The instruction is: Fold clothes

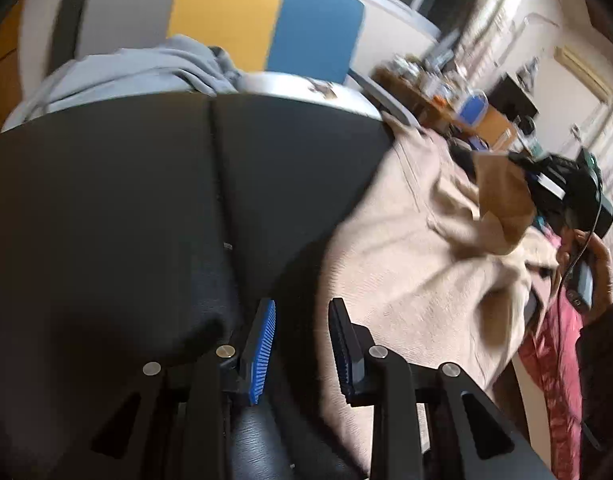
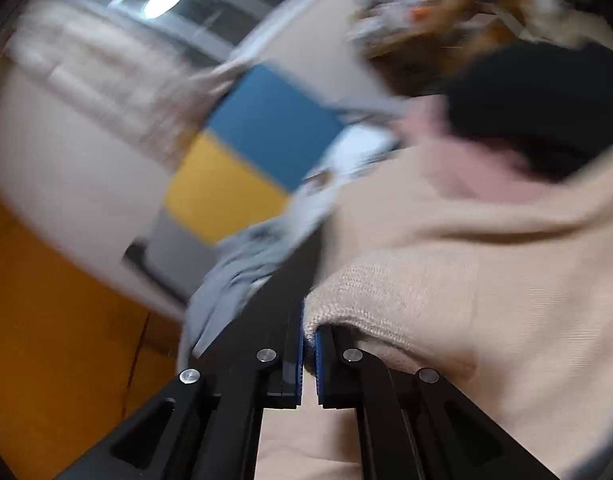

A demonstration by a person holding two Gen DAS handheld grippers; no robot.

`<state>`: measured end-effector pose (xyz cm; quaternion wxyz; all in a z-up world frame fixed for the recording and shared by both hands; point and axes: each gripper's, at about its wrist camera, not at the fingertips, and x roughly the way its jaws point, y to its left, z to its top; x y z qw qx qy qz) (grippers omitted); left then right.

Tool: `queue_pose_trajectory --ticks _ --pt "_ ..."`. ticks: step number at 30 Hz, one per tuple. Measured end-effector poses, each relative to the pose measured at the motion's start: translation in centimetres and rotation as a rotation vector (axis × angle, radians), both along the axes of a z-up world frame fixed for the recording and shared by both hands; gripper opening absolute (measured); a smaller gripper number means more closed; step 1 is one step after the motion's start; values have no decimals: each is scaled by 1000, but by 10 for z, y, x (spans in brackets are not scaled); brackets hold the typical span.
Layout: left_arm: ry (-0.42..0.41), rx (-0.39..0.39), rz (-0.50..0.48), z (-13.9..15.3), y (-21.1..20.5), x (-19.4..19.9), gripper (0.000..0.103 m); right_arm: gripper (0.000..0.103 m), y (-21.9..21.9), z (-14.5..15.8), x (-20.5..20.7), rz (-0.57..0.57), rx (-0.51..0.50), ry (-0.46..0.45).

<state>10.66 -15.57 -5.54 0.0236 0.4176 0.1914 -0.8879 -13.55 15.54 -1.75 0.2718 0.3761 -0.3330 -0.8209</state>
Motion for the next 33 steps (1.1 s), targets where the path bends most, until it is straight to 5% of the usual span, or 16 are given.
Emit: queue_pose_trajectory --ticks 6,8,10,12,16,21,26,33 --pt "48 -3 89 15 -20 27 28 5 -189 17 5 401 -126 50" --pt "56 -4 115 17 -25 34 28 13 -252 22 33 571 -83 68" --pt "61 -3 128 20 -26 37 28 55 -300 27 59 692 -16 99" --pt "70 -2 131 22 -25 40 28 66 -314 29 77 710 52 156" --pt "73 -18 98 23 -16 34 28 66 -275 18 82 650 62 148" --pt "68 -20 -7 23 13 4 28 68 -154 -25 70 400 76 23" --pt "102 -50 -150 37 56 -58 28 70 -42 -63 58 131 113 -85" --pt "97 -4 -306 37 113 -186 28 70 26 -44 15 -5 276 -21"
